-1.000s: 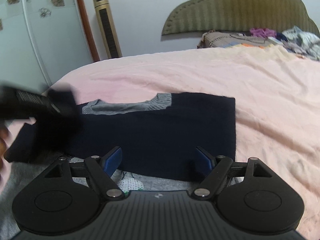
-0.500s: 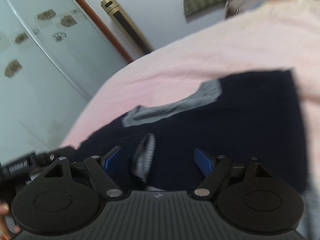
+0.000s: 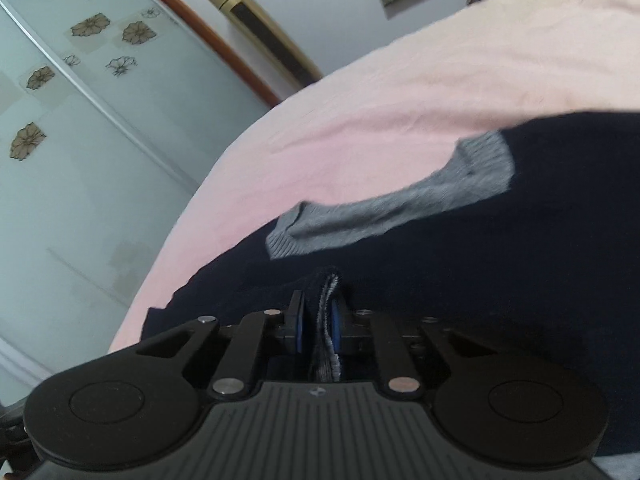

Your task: Fold small clothes

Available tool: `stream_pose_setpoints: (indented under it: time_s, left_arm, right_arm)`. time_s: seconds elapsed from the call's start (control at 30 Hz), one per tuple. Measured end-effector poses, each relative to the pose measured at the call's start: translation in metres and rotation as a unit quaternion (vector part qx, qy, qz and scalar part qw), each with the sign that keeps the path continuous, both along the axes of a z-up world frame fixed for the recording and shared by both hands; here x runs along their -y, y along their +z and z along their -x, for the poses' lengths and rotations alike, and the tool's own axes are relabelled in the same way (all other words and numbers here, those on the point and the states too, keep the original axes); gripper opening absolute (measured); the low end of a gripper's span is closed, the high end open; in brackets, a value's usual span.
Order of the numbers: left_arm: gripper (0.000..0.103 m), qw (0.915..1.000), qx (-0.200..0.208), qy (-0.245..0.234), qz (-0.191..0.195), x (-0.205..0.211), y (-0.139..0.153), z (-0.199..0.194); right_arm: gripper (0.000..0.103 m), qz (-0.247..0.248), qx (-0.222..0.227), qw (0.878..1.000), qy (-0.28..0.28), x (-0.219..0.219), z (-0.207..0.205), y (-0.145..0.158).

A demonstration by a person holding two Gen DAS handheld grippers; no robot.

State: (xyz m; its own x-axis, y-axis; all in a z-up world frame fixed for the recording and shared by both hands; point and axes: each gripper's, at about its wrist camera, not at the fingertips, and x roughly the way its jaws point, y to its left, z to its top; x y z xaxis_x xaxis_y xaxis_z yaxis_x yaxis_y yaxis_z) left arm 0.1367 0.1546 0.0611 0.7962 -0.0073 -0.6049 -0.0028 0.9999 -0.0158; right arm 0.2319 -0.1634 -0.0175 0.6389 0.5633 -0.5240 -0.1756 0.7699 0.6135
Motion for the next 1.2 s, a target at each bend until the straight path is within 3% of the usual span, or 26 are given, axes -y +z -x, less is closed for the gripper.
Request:
stream_pose_setpoints:
  time_s: [0.27,0.5,0.6,0.77,0.87,0.97,1.07,1.2]
  left_arm:
    - [0.103,0.999,0.005,0.043,-0.01,-0.02,0.003,-0.002]
    - [0.103,0.9957,-0.027,0.083,0.029,-0.05,-0.002,-0.011]
    - [0.103,0.9952,-0.042,0.085,0.027,-0.052,-0.007,-0.016]
    - [0.103,0.9964,-0.054,0.066,-0.003,-0.04,-0.018,-0.019]
    - [0.103,0.996,-0.063,0.059,-0.022,-0.034,-0.024,-0.02]
    - [0.103,0.9953,-0.072,0.055,-0.033,-0.032,-0.03,-0.021]
    - [0.103,0.9949,-0.074,0.056,-0.041,-0.032,-0.034,-0.021]
    - [0.103,0.9946,-0.074,0.057,-0.045,-0.031,-0.032,-0.018]
  right_arm:
    - [0.012,0.089,0.07,0.991,-0.073,0.037,0.038,0.043]
    - [0.012,0.124,0.05,0.981,-0.142,0.093,0.046,0.042]
    - [0.012,0.149,0.045,0.975,-0.16,0.101,0.046,0.036]
    - [0.012,0.201,0.034,0.968,-0.149,0.095,0.041,0.024]
    - [0.02,0.241,0.033,0.956,-0.164,0.088,0.043,0.025]
    - [0.023,0.254,0.064,0.947,-0.186,0.082,0.057,0.035]
    - [0.023,0.265,0.082,0.948,-0.154,0.068,0.064,0.038]
    - [0.023,0.304,0.041,0.944,-0.123,0.056,0.051,0.02]
